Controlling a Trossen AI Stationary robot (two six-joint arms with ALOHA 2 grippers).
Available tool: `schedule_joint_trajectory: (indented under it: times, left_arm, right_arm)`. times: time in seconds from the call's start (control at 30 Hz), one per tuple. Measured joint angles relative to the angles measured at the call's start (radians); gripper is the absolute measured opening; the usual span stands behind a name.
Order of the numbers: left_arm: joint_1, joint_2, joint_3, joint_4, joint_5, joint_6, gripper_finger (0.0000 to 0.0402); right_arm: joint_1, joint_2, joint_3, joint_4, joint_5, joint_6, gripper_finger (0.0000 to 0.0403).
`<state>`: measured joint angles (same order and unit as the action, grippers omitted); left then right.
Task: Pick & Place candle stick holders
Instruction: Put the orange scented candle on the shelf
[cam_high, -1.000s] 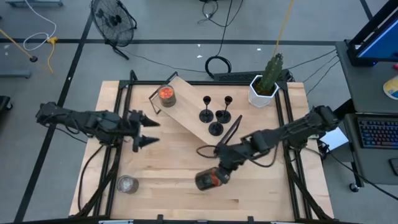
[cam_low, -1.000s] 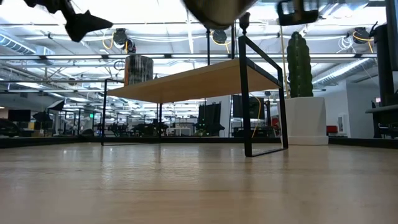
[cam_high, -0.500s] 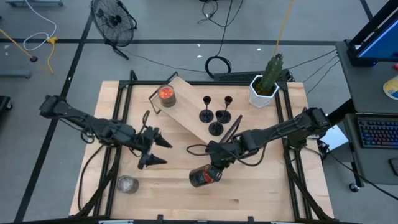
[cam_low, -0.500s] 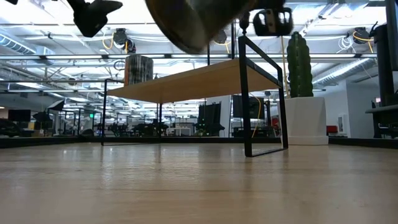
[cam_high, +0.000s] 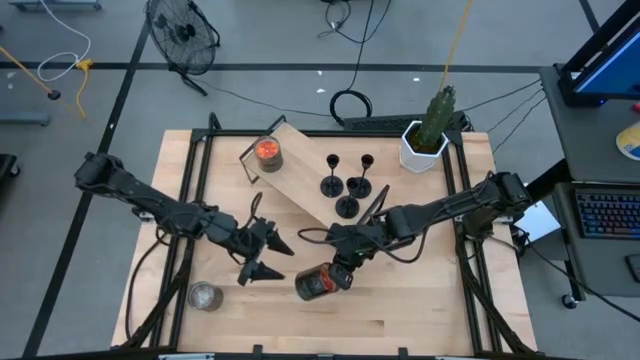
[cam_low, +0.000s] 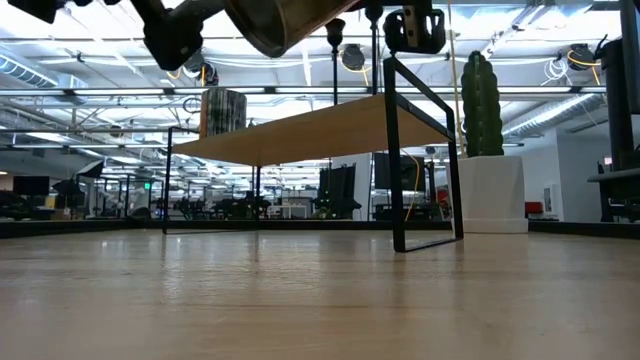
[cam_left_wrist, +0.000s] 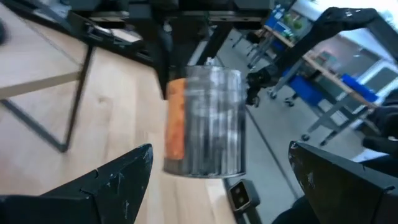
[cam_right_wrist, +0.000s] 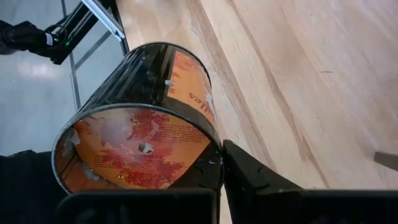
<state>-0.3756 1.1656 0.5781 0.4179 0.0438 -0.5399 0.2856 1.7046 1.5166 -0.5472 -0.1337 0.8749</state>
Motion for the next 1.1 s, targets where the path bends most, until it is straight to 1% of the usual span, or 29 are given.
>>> schedule_joint_trajectory:
  times: [0.2, 0.33, 0.4, 0.5, 0.67, 0.8, 0.9, 1.1]
  left_arm:
    - [0.000, 0.090, 0.000, 0.119, 0.019, -0.065, 0.0379]
    - [0.002, 0.151, 0.040, 0.124, 0.035, -0.105, 0.0381]
    - [0.002, 0.189, 0.079, 0.123, 0.040, -0.110, 0.0389]
    - [0.007, 0.244, 0.146, 0.068, 0.061, -0.099, 0.0398]
    - [0.021, 0.320, 0.260, -0.052, 0.120, -0.095, 0.0394]
    - [0.034, 0.373, 0.333, -0.108, 0.159, -0.094, 0.0393]
    - [0.043, 0.413, 0.380, -0.131, 0.182, -0.094, 0.0393]
    - [0.044, 0.465, 0.431, -0.136, 0.212, -0.098, 0.0393]
  right_arm:
    - [-0.004, 0.000, 0.000, -0.004, 0.000, -0.024, 0.0000]
    - [-0.004, 0.000, 0.000, -0.003, -0.001, -0.042, 0.0000]
    - [-0.004, 0.000, 0.000, -0.003, -0.002, -0.052, 0.0000]
    - [-0.005, 0.000, 0.000, -0.003, -0.003, -0.067, 0.0000]
    - [-0.004, 0.000, 0.000, -0.002, -0.026, -0.082, 0.0000]
    - [-0.004, 0.000, 0.000, -0.003, -0.029, -0.095, 0.0000]
    - [-0.003, 0.000, 0.000, -0.003, -0.035, -0.106, 0.0000]
    - [-0.003, 0.000, 0.000, 0.000, -0.035, -0.113, 0.0000]
